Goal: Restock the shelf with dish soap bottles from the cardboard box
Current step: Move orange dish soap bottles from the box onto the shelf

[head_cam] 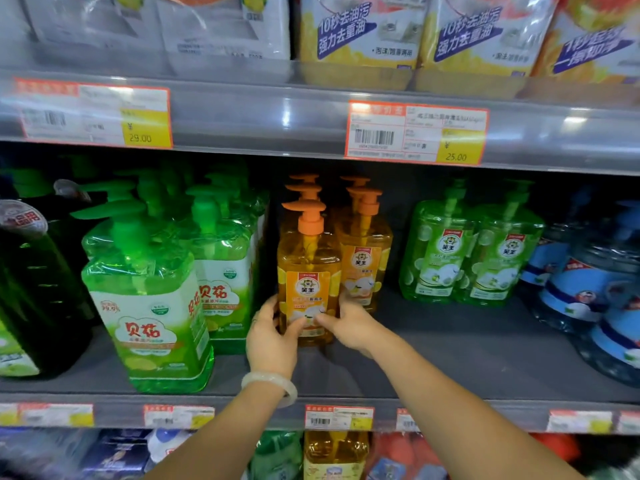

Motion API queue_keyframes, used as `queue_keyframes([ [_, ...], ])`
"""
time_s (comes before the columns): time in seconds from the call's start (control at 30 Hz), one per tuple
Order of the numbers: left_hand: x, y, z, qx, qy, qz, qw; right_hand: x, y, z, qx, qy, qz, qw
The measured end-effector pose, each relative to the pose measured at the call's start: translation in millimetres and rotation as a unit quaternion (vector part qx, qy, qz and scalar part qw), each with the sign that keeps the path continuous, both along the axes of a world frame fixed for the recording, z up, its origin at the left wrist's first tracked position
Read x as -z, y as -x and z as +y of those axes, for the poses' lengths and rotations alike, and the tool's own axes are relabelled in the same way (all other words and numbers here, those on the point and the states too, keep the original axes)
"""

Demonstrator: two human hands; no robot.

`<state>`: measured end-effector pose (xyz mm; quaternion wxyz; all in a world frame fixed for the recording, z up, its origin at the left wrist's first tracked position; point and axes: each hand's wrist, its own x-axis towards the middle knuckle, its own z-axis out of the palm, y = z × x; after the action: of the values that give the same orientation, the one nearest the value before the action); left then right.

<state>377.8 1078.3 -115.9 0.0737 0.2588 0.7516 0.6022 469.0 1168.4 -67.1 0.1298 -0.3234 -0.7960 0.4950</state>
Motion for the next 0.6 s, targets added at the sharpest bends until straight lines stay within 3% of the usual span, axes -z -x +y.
queue_keyframes([
  [0.33,-8,0,-2,0.031,0.029,0.001,0.999,5,0,-3,0.021,0.018,0.001,1.000],
  [0.5,-11,-27,-17,-0.022,0.032,0.003,0.999,19,-6,-10,0.075,-0.051,-0.021,0.996],
  [0.6,-6,-48,-21,0.062,0.081,0.048,0.994,27,-25,-11,0.082,-0.095,-0.077,0.989],
])
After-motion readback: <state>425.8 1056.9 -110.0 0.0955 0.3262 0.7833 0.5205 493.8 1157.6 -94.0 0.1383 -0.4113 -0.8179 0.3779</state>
